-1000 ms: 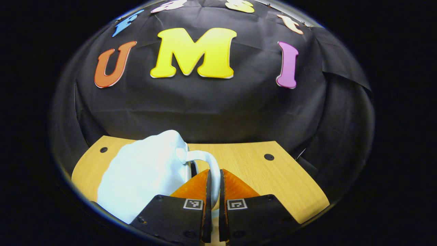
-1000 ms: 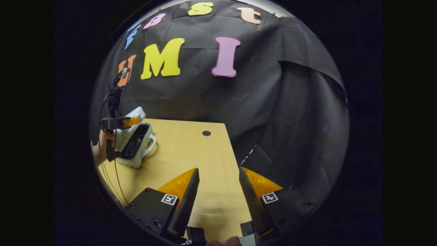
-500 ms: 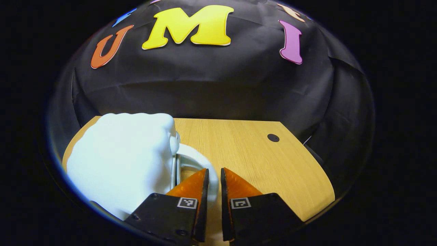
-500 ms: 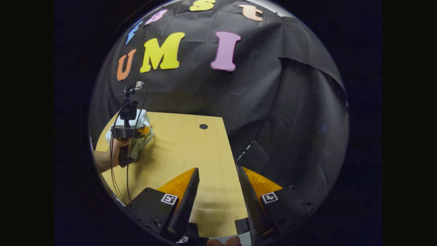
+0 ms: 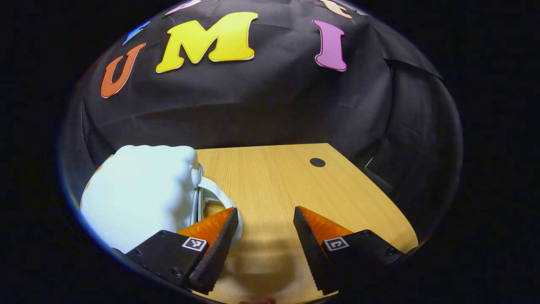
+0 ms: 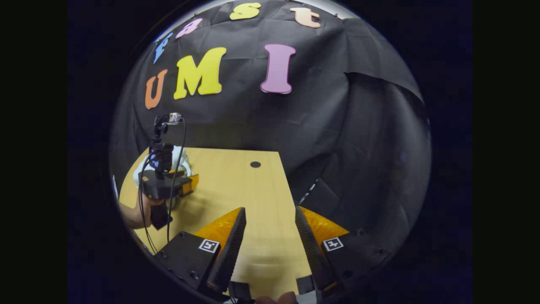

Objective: First open the suitcase, pack the skin care products into it, and then close the suitcase.

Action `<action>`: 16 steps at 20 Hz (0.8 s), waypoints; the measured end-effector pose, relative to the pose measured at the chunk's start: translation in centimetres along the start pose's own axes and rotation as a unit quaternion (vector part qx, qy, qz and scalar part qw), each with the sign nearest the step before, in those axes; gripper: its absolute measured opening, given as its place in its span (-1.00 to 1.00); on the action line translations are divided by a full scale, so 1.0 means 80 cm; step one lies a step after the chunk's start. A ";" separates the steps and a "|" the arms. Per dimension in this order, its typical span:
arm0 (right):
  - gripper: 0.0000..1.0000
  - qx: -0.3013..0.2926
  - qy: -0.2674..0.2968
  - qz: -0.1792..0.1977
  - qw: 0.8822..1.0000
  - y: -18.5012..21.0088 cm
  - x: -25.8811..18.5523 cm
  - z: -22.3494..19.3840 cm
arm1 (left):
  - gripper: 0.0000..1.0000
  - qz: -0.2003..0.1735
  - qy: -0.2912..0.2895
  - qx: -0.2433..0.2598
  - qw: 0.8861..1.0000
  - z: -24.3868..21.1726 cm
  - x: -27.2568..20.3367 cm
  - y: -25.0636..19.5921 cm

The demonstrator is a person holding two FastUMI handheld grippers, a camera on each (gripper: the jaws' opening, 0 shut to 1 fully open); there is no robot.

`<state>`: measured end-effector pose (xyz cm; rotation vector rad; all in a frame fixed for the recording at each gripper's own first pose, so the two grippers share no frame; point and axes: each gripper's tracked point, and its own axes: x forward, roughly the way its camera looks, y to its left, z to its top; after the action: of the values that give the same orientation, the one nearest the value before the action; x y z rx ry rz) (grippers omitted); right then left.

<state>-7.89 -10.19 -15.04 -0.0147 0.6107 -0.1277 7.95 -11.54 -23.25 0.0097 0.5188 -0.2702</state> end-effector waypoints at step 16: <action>0.42 0.005 -0.220 0.116 0.968 0.150 -0.031 0.181 | 0.90 0.131 -0.210 -0.008 0.969 0.197 -0.260 0.067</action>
<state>-0.21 1.66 -2.35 0.0371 0.1642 0.1005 -0.30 -2.33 0.36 0.0057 0.0944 -0.0051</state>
